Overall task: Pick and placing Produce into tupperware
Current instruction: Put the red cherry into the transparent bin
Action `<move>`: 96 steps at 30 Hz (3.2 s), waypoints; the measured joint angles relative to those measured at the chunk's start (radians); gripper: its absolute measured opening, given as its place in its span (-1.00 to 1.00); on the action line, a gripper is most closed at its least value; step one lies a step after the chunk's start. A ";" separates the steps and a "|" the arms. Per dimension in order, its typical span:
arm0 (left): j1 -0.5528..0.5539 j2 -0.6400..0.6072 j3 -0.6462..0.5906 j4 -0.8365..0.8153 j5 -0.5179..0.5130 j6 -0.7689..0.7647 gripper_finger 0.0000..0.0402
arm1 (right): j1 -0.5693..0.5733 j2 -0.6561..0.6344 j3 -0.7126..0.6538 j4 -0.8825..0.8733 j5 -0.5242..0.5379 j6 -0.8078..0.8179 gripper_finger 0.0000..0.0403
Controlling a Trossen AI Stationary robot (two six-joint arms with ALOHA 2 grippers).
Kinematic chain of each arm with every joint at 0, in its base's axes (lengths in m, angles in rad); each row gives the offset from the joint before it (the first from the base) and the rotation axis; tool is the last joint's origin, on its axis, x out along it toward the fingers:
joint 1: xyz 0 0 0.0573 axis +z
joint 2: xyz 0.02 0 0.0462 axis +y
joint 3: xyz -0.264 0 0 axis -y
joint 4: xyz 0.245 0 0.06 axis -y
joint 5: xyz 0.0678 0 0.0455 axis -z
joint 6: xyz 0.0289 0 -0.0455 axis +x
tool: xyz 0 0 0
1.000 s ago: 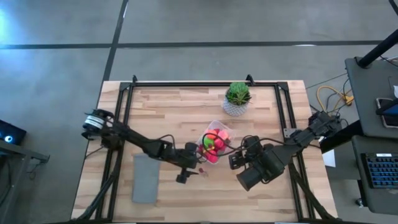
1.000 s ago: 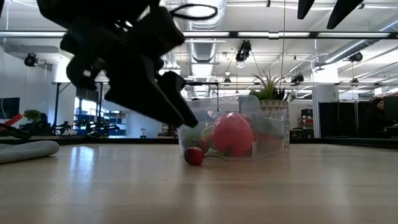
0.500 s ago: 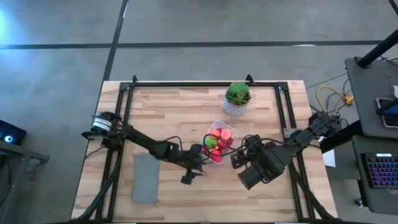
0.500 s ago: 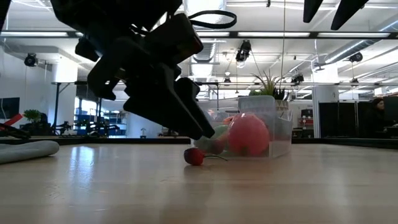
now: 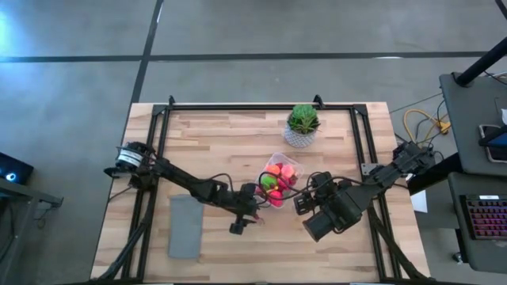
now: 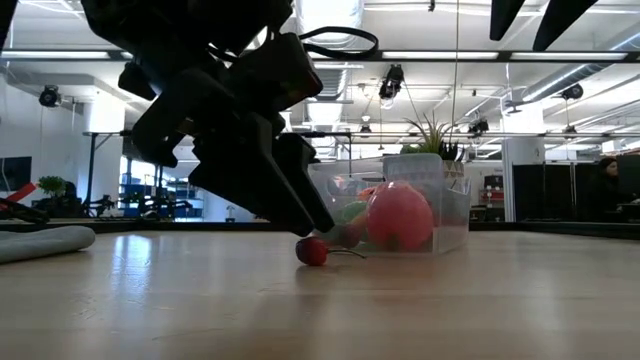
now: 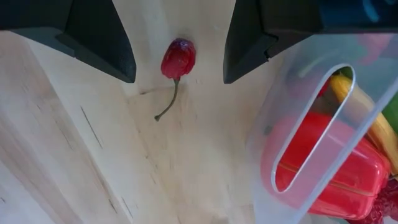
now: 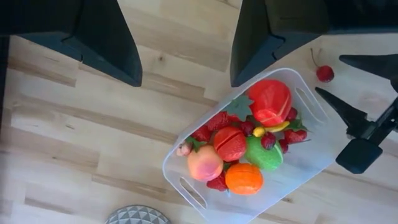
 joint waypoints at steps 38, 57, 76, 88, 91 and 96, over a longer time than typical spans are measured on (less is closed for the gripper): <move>-0.029 0.008 -0.001 0.000 -0.013 -0.076 0.13 | 0.000 0.000 -0.004 0.000 0.001 -0.004 0.18; -0.034 0.056 0.018 0.009 -0.020 -0.129 0.03 | 0.000 0.001 -0.029 0.000 0.000 0.000 0.19; -0.034 0.053 0.025 0.002 -0.036 -0.129 -0.60 | 0.000 0.001 -0.050 0.000 -0.005 -0.004 0.19; -0.046 -0.041 0.147 -0.070 -0.237 0.195 -0.63 | 0.000 -0.015 -0.047 0.001 0.000 -0.073 0.19; -0.004 -0.035 0.174 -0.069 -0.240 0.213 -0.63 | 0.000 -0.032 -0.049 0.000 0.003 -0.083 0.19; 0.060 -0.037 0.230 -0.073 -0.263 0.179 -0.63 | 0.010 -0.044 -0.049 0.000 0.001 -0.084 0.17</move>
